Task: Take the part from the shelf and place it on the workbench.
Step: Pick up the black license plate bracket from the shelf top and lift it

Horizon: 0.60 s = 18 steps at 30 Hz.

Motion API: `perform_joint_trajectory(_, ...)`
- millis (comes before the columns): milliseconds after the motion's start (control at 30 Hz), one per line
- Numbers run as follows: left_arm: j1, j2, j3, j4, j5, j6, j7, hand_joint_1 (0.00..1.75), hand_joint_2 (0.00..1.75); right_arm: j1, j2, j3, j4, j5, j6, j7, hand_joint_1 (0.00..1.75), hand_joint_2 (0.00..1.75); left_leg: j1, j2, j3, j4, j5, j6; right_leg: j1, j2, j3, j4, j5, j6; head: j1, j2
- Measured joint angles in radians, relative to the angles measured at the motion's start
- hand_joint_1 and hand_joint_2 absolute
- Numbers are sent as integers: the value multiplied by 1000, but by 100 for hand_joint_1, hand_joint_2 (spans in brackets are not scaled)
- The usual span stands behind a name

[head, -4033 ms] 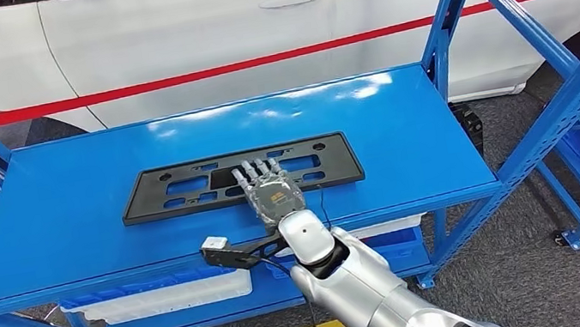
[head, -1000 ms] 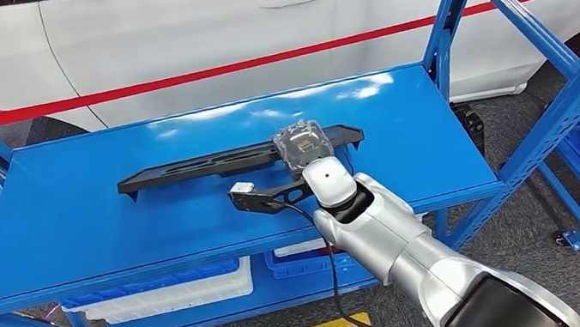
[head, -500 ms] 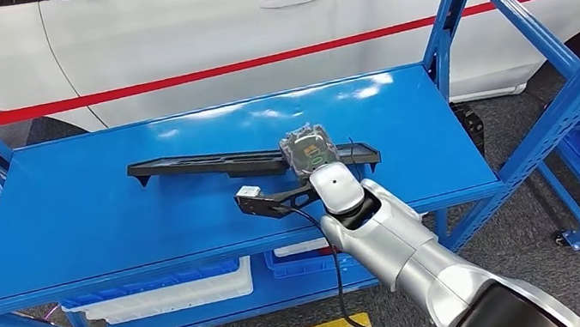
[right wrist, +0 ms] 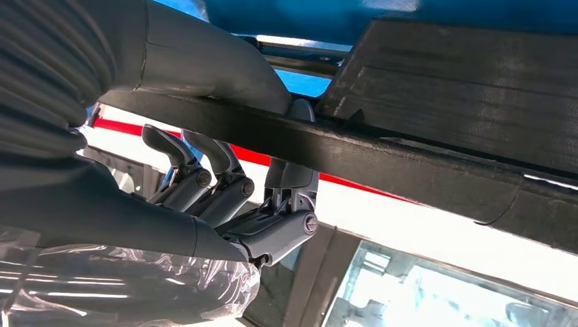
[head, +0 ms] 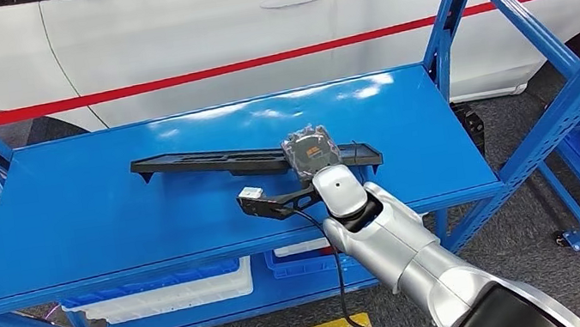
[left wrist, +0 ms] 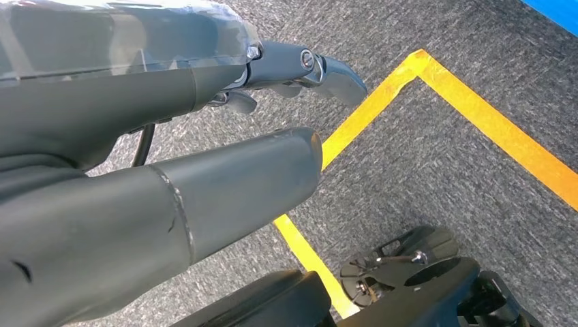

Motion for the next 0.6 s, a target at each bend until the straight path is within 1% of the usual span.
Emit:
perform_joint_trajectory(167,0,0,0,0,4,2,0,0,0,12,-1,-27,-15,-37,-68,-6,175,175,0,0,0,0,0,0,0,0,0,0,0,0,0,0)
perform_joint_trajectory(233,1,0,0,0,7,4,0,0,0,22,-4,-51,-44,-82,-99,-22,175,175,0,0,-1,0,0,0,0,0,0,0,0,0,0,0)
perform_joint_trajectory(300,2,0,0,0,14,6,-1,0,0,34,-10,-83,-96,-156,-125,-54,175,175,0,0,-1,0,0,0,0,0,-1,0,0,0,0,0)
perform_joint_trajectory(433,6,0,5,0,34,16,-10,0,0,65,-38,-153,-274,-359,-140,-125,175,175,0,0,-3,0,0,0,0,0,-3,0,0,0,0,0)
perform_joint_trajectory(600,10,0,21,0,60,28,-18,0,0,102,-113,-233,-561,-577,-162,-167,175,175,-1,-1,-3,1,0,0,-1,-1,-3,0,0,0,0,0)
